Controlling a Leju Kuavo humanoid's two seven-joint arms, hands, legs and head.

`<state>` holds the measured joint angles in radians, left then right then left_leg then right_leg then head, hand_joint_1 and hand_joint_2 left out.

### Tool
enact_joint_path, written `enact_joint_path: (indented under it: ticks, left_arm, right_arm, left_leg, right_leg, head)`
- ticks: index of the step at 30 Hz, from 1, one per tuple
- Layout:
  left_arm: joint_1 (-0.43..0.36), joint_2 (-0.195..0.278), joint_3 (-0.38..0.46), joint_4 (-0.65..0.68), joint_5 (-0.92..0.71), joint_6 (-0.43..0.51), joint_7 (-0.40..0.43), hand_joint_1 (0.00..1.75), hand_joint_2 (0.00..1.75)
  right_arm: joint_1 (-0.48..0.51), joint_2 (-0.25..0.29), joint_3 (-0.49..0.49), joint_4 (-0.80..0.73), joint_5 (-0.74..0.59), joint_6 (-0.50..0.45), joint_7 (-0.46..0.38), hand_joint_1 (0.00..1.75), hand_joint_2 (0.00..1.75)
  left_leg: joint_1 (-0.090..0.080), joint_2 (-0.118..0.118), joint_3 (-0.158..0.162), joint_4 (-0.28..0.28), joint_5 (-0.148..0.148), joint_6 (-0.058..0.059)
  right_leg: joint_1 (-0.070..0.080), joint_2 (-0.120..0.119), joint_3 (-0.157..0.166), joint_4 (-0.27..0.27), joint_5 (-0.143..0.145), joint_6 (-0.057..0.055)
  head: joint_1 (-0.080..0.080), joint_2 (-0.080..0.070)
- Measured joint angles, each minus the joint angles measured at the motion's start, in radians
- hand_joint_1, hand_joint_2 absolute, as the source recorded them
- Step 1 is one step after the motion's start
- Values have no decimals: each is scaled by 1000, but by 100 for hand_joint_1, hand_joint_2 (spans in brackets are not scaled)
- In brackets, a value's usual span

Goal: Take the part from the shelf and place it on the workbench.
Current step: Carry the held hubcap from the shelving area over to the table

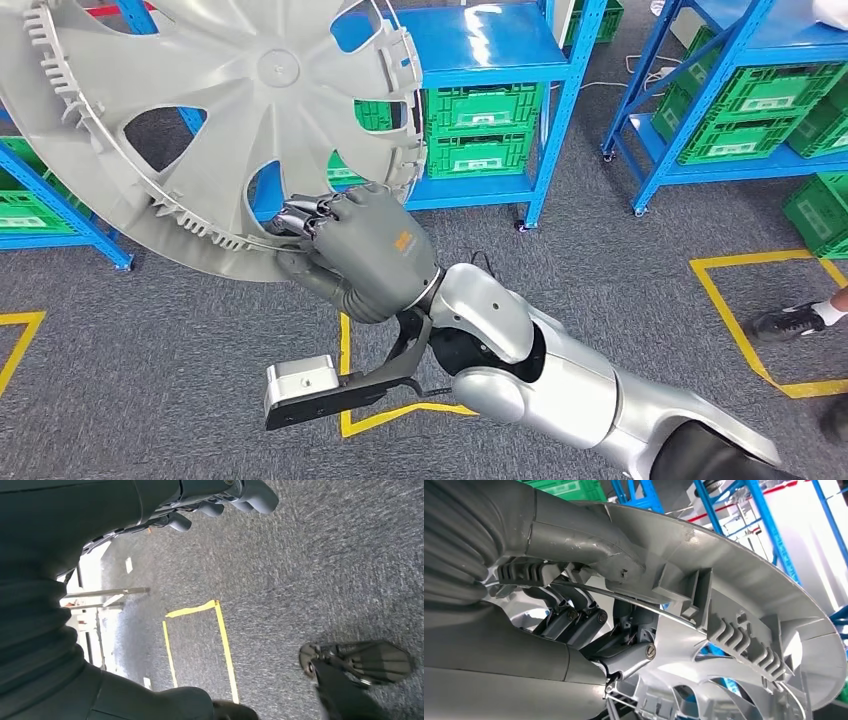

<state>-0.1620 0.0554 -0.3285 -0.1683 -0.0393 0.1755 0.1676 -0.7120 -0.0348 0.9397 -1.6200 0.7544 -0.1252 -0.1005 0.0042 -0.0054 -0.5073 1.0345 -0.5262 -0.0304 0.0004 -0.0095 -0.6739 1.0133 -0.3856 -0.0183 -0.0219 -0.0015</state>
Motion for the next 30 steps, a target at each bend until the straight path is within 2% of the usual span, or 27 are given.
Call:
enact_joint_path:
  ticks: [1,2,3,4,5,6,7,8,9,10,11,12,13,14,15,16,18,19,20,21,23,24,25,26,27,28,30]
  left_arm:
    - [-1,0,0,-1,0,0,-1,0,175]
    - [0,0,0,-1,0,0,-1,0,175]
    - [2,0,0,0,0,0,-1,0,175]
    - [2,0,0,0,0,0,-2,0,175]
    - [3,0,0,0,0,0,-2,0,175]
    - [3,0,0,0,0,0,-2,0,175]
    - [4,0,0,0,0,0,-2,0,175]
    - [4,1,0,1,0,0,-2,0,175]
    - [4,1,0,1,0,0,-1,0,175]
    - [4,1,0,1,0,0,-1,0,175]
    - [4,1,0,1,0,0,0,0,175]
    - [4,0,0,1,0,0,1,0,175]
    - [4,0,0,1,0,0,1,0,175]
    - [4,-1,0,0,0,0,1,0,175]
    - [4,-1,0,0,0,0,2,0,175]
    - [4,-1,0,0,0,0,2,0,175]
    - [4,1,0,2,0,0,3,0,175]
    - [5,1,0,3,0,0,4,0,175]
    - [6,1,0,4,0,0,5,0,175]
    - [6,1,0,4,0,1,6,0,175]
    - [6,0,0,4,1,1,8,0,175]
    - [6,0,0,4,1,1,8,0,175]
    - [6,0,0,4,1,1,9,0,175]
    - [5,0,0,4,1,1,9,0,175]
    - [5,0,0,4,1,1,10,0,175]
    - [4,0,0,4,1,1,11,0,175]
    - [0,-1,0,3,3,0,12,0,175]
  right_arm:
    - [1,0,0,1,0,-1,-3,175,175]
    - [2,-1,0,3,0,-3,-8,175,175]
    - [2,-1,0,5,0,-4,-12,175,175]
    - [3,-2,1,6,1,-5,-15,175,175]
    - [3,-3,1,8,1,-6,-17,175,175]
    - [3,-4,1,9,1,-6,-18,175,175]
    - [4,-4,1,10,1,-6,-18,175,175]
    - [5,-4,1,11,1,-6,-18,175,175]
    - [7,-4,1,12,1,-6,-17,175,175]
    - [8,-4,2,12,1,-6,-17,175,175]
    - [10,-4,3,13,1,-6,-17,175,175]
    - [10,-4,3,13,1,-6,-17,175,175]
    - [10,-4,4,13,1,-6,-17,175,175]
    - [10,-4,4,13,1,-6,-17,175,175]
    - [11,-3,4,13,1,-6,-17,175,175]
    - [11,-3,3,13,1,-6,-17,175,175]
    - [13,-3,3,13,2,-7,-16,175,175]
    - [13,-3,3,13,2,-7,-16,175,175]
    - [13,-3,3,14,2,-7,-17,175,175]
    - [13,-3,3,14,2,-7,-17,175,175]
    - [14,-3,3,15,1,-7,-18,175,175]
    - [14,-3,3,15,1,-6,-18,175,175]
    - [14,-3,3,16,0,-5,-19,175,175]
    - [14,-3,3,16,0,-4,-19,175,175]
    - [14,-3,3,16,-1,-3,-19,175,175]
    - [13,-2,3,16,-2,-2,-19,175,175]
    - [12,-1,3,16,-4,-1,-19,175,175]
  left_leg:
    - [-4,-1,14,-32,-13,7]
    - [-5,-2,9,-41,-9,17]
    - [-4,1,2,-42,1,25]
    - [-3,3,-6,-42,11,34]
    - [-1,6,-16,-44,23,42]
    - [-1,8,-28,-43,36,48]
    - [-1,9,-45,-42,49,52]
    - [-2,10,-62,-39,61,54]
    - [-3,10,-81,-36,73,54]
    - [-3,11,-99,-33,84,53]
    - [-3,11,-116,-29,94,51]
    - [-3,11,-132,-25,104,49]
    - [-4,11,-146,-20,112,45]
    - [-5,10,-157,-16,121,41]
    - [-5,11,-163,-15,129,36]
    - [-5,11,-167,-16,138,30]
    - [-4,10,-171,-23,154,17]
    - [-3,9,-177,-19,146,11]
    - [-2,8,-186,-1,121,5]
    - [0,7,-199,38,78,-1]
    - [4,6,-227,165,-16,-10]
    - [5,6,-236,225,-42,-14]
    - [6,6,-232,261,-44,-16]
    - [6,6,-212,262,-28,-17]
    - [6,6,-174,225,-2,-16]
    - [6,6,-123,159,15,-14]
    - [3,4,-25,21,10,-5]
  right_leg:
    - [0,-1,-3,-3,11,6]
    - [0,-2,-5,-6,22,12]
    - [-2,-1,-9,-6,23,18]
    - [-3,1,-17,6,7,24]
    - [-4,4,-30,38,-31,30]
    - [-6,5,-47,92,-84,35]
    - [-6,6,-66,162,-138,39]
    - [-7,6,-81,232,-177,42]
    - [-7,7,-86,284,-192,43]
    - [-7,7,-76,304,-183,43]
    - [-7,7,-46,286,-160,41]
    - [-6,7,1,236,-137,37]
    - [-4,7,58,164,-129,32]
    - [-1,7,110,88,-135,25]
    - [1,8,145,34,-146,19]
    - [4,8,162,1,-157,14]
    - [2,7,157,-10,-146,1]
    - [0,6,150,-12,-136,-7]
    - [-3,4,141,-15,-125,-15]
    - [-6,2,132,-17,-114,-20]
    - [-5,1,106,-14,-93,-24]
    - [-5,1,92,-12,-83,-23]
    - [-5,1,77,-9,-73,-22]
    - [-5,1,63,-6,-65,-21]
    - [-5,1,50,-3,-56,-19]
    - [-5,2,40,0,-49,-16]
    - [-3,1,25,5,-36,-7]
  head:
    - [0,0]
    - [1,0]
    - [0,0]
    - [0,0]
    - [1,0]
    - [2,0]
    - [3,0]
    - [3,0]
    - [3,0]
    - [3,0]
    - [3,0]
    - [3,0]
    - [3,0]
    - [2,0]
    - [2,0]
    - [2,0]
    - [4,0]
    - [4,0]
    - [3,0]
    - [2,0]
    - [0,0]
    - [0,0]
    - [0,0]
    - [0,0]
    - [0,0]
    - [0,0]
    - [1,0]
